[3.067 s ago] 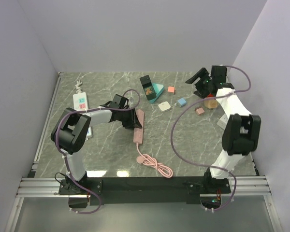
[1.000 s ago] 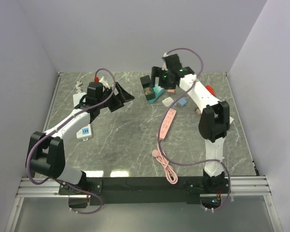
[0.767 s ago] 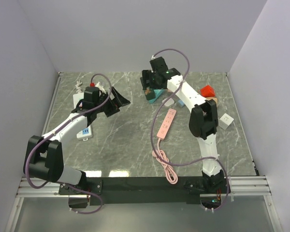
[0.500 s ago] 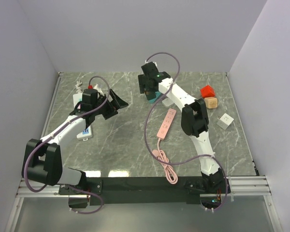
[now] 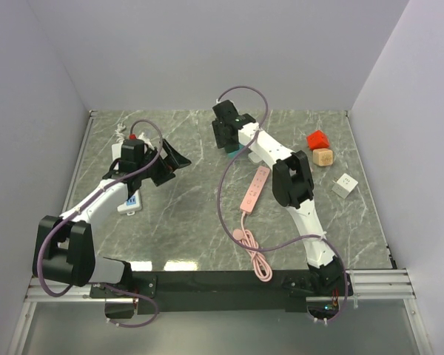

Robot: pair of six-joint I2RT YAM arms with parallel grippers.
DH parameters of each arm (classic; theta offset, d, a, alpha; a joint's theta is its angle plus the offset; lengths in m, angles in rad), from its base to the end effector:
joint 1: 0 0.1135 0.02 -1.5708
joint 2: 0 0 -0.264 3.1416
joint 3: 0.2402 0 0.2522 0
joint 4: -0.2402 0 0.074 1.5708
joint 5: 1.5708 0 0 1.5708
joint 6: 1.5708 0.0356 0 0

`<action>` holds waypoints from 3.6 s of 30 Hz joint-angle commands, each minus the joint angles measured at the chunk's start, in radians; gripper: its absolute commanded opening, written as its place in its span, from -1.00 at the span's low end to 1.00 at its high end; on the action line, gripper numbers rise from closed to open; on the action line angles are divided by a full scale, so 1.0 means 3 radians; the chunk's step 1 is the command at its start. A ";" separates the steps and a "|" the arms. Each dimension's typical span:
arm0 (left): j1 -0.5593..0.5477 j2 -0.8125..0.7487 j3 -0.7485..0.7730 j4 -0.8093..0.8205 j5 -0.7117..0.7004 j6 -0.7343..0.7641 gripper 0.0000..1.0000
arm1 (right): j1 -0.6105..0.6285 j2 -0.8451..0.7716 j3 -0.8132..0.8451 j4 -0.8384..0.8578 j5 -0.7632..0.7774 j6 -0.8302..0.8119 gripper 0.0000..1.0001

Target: Pull the plug off the socket

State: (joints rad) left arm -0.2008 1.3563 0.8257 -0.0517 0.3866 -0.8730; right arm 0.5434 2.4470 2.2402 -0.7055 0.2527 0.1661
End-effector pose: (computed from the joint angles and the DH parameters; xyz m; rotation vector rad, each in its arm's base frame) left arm 0.2862 -0.0720 0.2404 -0.5244 2.2297 -1.0110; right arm 0.4679 0.2722 0.2051 -0.3537 2.4173 -0.0011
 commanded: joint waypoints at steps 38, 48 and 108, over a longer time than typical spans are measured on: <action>-0.0184 0.0485 -0.0032 0.0592 -0.0015 -0.0378 0.76 | 0.0162 -0.1918 -0.2906 0.2730 -0.3318 0.2013 -1.00; -0.0184 0.0178 -0.0037 0.0500 -0.0296 -0.0506 0.51 | 0.0321 -0.2036 -0.3049 0.2751 -0.3005 0.1988 -1.00; -0.0092 0.0955 -0.0017 0.0351 -0.0200 -0.0240 -0.99 | -0.0543 -0.2588 -0.2733 0.1498 -0.1854 0.1114 -1.00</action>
State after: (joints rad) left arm -0.2245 1.6176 0.8242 0.1478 0.3943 -1.0248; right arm 0.3855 1.7149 1.3769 -0.2405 -0.3534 0.5701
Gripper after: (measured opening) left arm 0.386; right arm 0.669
